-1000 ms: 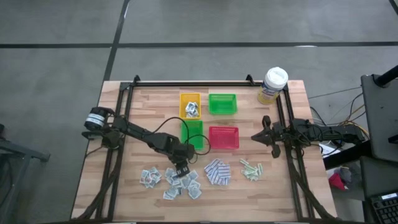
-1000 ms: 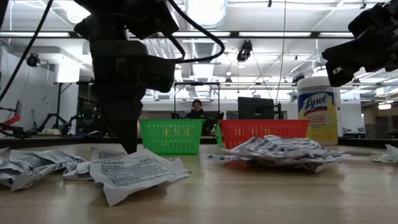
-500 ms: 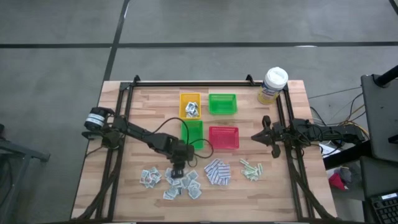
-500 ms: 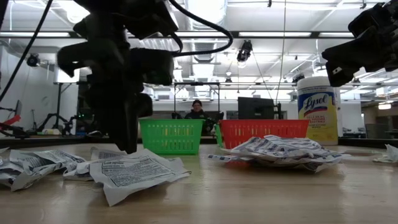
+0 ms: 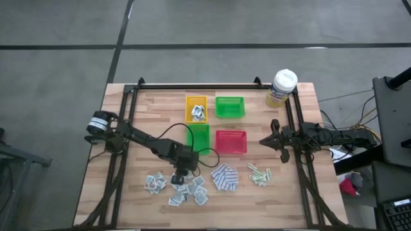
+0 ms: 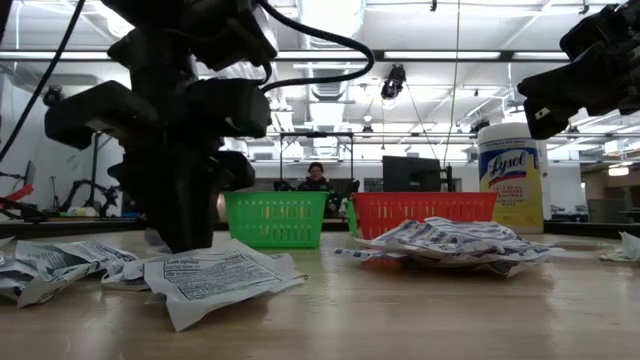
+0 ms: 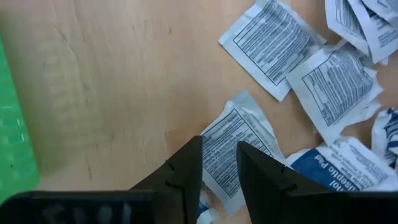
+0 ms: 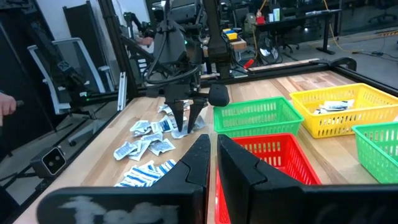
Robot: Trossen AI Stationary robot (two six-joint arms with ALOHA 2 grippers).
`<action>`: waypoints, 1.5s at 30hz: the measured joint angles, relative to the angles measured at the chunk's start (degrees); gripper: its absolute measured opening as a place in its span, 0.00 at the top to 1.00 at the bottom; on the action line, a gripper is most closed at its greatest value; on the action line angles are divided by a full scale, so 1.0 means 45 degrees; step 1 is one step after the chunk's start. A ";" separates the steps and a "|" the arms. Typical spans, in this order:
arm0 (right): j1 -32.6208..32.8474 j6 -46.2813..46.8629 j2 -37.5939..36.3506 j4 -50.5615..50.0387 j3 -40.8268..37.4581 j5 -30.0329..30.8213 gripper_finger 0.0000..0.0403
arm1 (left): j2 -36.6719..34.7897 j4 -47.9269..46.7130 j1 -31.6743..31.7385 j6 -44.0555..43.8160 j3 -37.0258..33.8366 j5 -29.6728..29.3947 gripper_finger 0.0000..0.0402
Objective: Pick & Place First Aid Supplies
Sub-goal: Put the blue alcohol pad into the yellow bin
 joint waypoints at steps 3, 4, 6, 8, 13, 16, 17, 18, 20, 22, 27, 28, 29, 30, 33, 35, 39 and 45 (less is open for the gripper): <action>0.0002 0.0001 0.0000 0.0002 0.0001 0.0000 0.93 | 0.0000 -0.0162 0.0000 -0.0307 0.0157 0.0003 0.73; 0.0003 0.0003 0.0000 0.0002 0.0005 0.0000 0.93 | 0.0000 -0.0165 0.0000 -0.0397 0.0227 0.0000 0.73; 0.0000 0.0003 0.0000 0.0000 0.0000 0.0000 0.93 | 0.0000 -0.0166 0.0005 -0.0415 0.0374 0.0000 0.73; -0.0002 0.0005 0.0000 0.0000 0.0005 0.0000 0.93 | 0.0000 -0.0175 0.0010 -0.0218 0.0462 0.0000 0.73; -0.0002 0.0005 0.0000 0.0001 0.0005 0.0000 0.93 | 0.0000 -0.0189 0.0000 0.0763 0.0555 0.0024 0.73; -0.0002 0.0003 0.0000 0.0000 0.0002 0.0000 0.93 | 0.0014 -0.0171 0.0000 0.1659 0.0550 0.0024 0.73; 0.0003 0.0000 0.0000 0.0002 0.0002 0.0000 0.93 | 0.0064 -0.0121 0.0004 0.2006 0.0550 0.0024 0.73; -0.0002 0.0005 0.0000 -0.0002 0.0005 0.0000 0.93 | 0.0129 -0.0062 0.0005 0.2312 0.0550 0.0026 0.73; 0.0002 0.0000 0.0000 0.0002 0.0005 0.0000 0.93 | 0.0344 0.0117 0.0005 0.2747 0.0545 0.0029 0.73; -0.0002 0.0000 0.0000 0.0002 0.0000 0.0000 0.93 | 0.0628 0.0436 0.0005 0.2969 0.0545 0.0027 0.73; -0.0002 0.0000 0.0000 0.0002 0.0005 0.0004 0.93 | 0.1099 0.0617 0.0024 0.2945 0.0584 0.0074 0.73; 0.0002 0.0005 0.0000 0.0002 0.0005 0.0000 0.93 | 0.1160 0.0617 0.0024 0.2922 0.0584 0.0118 0.74; 0.0002 0.0000 0.0000 0.0002 0.0000 0.0000 0.93 | 0.1208 0.0616 0.0024 0.2885 0.0584 0.0182 0.74; -0.0002 0.0003 0.0000 0.0002 0.0002 0.0000 0.93 | 0.1213 0.0617 0.0028 0.2866 0.0584 0.0243 0.75; 0.0000 0.0004 0.0000 0.0001 0.0005 0.0000 0.93 | 0.1219 0.0629 0.0029 0.2787 0.0583 0.0266 0.81; 0.0001 0.0002 0.0000 0.0002 0.0005 0.0000 0.93 | 0.1229 0.0675 0.0029 0.2563 0.0574 0.0262 0.85; 0.0002 0.0005 0.0000 0.0002 0.0005 0.0000 0.93 | 0.1239 0.0748 0.0029 0.2468 0.0557 0.0262 0.94; 0.0001 0.0002 0.0000 0.0002 0.0000 0.0000 0.93 | 0.1234 0.0782 0.0049 0.2291 0.0546 0.0273 0.99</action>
